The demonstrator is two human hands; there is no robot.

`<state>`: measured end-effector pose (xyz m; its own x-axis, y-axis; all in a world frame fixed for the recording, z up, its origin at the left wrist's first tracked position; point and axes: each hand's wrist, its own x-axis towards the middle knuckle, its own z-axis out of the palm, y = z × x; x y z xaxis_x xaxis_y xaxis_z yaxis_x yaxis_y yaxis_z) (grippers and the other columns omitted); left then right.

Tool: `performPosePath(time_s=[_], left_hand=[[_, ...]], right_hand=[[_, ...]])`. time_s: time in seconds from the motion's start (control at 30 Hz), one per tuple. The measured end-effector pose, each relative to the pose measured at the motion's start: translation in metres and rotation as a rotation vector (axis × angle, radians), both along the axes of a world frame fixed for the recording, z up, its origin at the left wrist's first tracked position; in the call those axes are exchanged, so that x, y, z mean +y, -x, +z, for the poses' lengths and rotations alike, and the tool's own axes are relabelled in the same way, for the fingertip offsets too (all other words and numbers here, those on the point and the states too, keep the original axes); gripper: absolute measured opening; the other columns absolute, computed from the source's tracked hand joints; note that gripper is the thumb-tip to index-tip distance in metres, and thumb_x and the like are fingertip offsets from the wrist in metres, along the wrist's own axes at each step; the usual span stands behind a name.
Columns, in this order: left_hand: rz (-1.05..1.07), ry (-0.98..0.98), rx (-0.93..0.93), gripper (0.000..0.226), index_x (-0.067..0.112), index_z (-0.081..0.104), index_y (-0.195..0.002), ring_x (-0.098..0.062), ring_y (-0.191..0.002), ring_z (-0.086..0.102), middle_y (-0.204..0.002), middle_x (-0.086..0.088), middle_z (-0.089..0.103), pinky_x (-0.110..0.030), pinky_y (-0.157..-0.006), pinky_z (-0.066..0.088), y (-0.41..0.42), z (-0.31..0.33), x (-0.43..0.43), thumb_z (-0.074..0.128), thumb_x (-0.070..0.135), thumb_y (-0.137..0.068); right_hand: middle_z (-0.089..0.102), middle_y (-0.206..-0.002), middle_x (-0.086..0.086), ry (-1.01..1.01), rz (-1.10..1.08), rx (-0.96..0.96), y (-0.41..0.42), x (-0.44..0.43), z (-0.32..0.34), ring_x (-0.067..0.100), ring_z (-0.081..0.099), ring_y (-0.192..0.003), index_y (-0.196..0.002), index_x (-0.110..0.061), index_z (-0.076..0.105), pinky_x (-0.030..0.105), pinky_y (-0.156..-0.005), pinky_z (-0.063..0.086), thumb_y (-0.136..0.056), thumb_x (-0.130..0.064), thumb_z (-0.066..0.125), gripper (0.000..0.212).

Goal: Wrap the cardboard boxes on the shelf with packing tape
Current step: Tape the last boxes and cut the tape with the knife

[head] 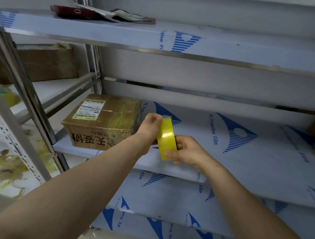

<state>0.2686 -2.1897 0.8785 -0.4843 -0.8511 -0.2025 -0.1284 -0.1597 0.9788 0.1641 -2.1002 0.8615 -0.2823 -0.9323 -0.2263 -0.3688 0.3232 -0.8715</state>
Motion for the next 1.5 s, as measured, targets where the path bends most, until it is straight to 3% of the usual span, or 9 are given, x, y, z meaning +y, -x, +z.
performPosePath(time_s=[0.1, 0.27, 0.57, 0.77, 0.9, 0.97, 1.13, 1.3, 1.5], left_hand=[[-0.017, 0.24, -0.186, 0.048, 0.027, 0.029, -0.148, -0.024, -0.131, 0.041, -0.147, -0.002, 0.04, -0.03, -0.103, 0.033, 0.003, 0.003, -0.015, 0.04, 0.03, -0.102], [0.171, 0.171, -0.145, 0.042, 0.015, 0.043, -0.141, -0.033, -0.127, 0.048, -0.138, -0.016, 0.05, -0.044, -0.107, 0.039, -0.003, 0.007, -0.035, 0.043, 0.021, -0.1], [0.339, 0.257, -0.243, 0.018, 0.011, 0.068, -0.094, -0.026, -0.089, 0.063, -0.091, -0.009, 0.066, -0.043, -0.088, 0.053, -0.052, -0.004, -0.059, 0.051, 0.017, -0.096], [0.598, 0.292, -0.241, 0.029, 0.018, 0.064, -0.117, -0.011, -0.072, 0.058, -0.095, 0.005, 0.062, -0.033, -0.072, 0.056, -0.098, -0.013, -0.082, 0.043, 0.014, -0.098], [0.651, 0.373, -0.337, 0.031, 0.026, 0.059, -0.122, -0.019, -0.088, 0.062, -0.12, 0.0, 0.057, -0.042, -0.08, 0.057, -0.122, -0.016, -0.107, 0.042, 0.019, -0.098], [0.682, 0.423, -0.419, 0.034, 0.027, 0.056, -0.126, -0.025, -0.102, 0.059, -0.132, -0.004, 0.047, -0.044, -0.085, 0.055, -0.132, -0.018, -0.123, 0.044, 0.017, -0.097], [0.587, 0.492, -0.709, 0.05, 0.021, 0.035, -0.145, -0.03, -0.133, 0.036, -0.148, -0.01, 0.034, -0.047, -0.104, 0.039, -0.154, -0.028, -0.161, 0.045, 0.034, -0.098], [0.344, 0.567, -0.861, 0.032, 0.021, 0.051, -0.122, -0.025, -0.084, 0.062, -0.1, -0.006, 0.064, -0.038, -0.068, 0.053, -0.165, -0.046, -0.18, 0.037, 0.04, -0.1], [0.242, 0.434, -0.931, 0.04, 0.007, 0.064, -0.099, -0.019, -0.063, 0.058, -0.074, -0.003, 0.061, -0.027, -0.05, 0.041, -0.178, -0.026, -0.222, 0.05, 0.044, -0.094]], right_hand=[[0.062, -0.12, 0.011, -0.041, 0.03, 0.454, 0.017, -0.015, 0.008, 0.028, 0.06, -0.108, -0.124, -0.008, 0.055, 0.037, -0.086, 0.05, -0.083, -0.019, 0.072, 0.045], [0.049, -0.14, 0.008, -0.228, 0.016, 0.817, 0.057, -0.051, 0.001, 0.031, 0.047, -0.126, -0.141, -0.021, 0.043, 0.038, -0.1, 0.042, -0.09, -0.034, 0.06, 0.055], [0.042, -0.143, 0.017, -0.376, -0.114, 0.671, 0.091, -0.111, -0.051, 0.035, 0.04, -0.13, -0.14, -0.007, 0.042, 0.039, -0.102, 0.035, -0.1, -0.023, 0.037, 0.044], [0.026, -0.155, 0.015, -0.493, -0.064, 0.754, 0.084, -0.119, -0.055, 0.033, 0.028, -0.14, -0.151, -0.01, 0.021, 0.039, -0.112, 0.023, -0.102, -0.036, 0.039, 0.058], [0.028, -0.151, 0.014, -0.452, -0.119, 0.931, 0.066, -0.114, -0.056, 0.031, 0.029, -0.138, -0.148, -0.007, 0.024, 0.042, -0.111, 0.03, -0.095, -0.021, 0.048, 0.059], [0.027, -0.152, 0.014, -0.237, -0.088, 0.971, 0.036, -0.121, -0.043, 0.031, 0.028, -0.138, -0.148, -0.007, 0.021, 0.043, -0.111, 0.03, -0.095, -0.017, 0.046, 0.059], [0.019, -0.158, 0.004, 0.137, -0.096, 0.183, -0.076, -0.163, -0.017, 0.023, 0.022, -0.144, -0.153, -0.016, 0.01, 0.04, -0.116, 0.02, -0.102, -0.036, 0.035, 0.06], [-0.003, -0.161, 0.005, 0.029, -0.19, 0.317, -0.102, -0.185, -0.021, 0.024, 0.023, -0.144, -0.153, -0.012, -0.001, 0.031, -0.106, 0.033, -0.104, -0.025, 0.032, 0.061], [0.035, -0.149, 0.017, -0.041, -0.198, 0.517, -0.09, -0.2, -0.015, 0.03, 0.047, -0.127, -0.147, -0.005, 0.025, 0.037, -0.1, 0.041, -0.103, -0.031, 0.035, 0.053]])
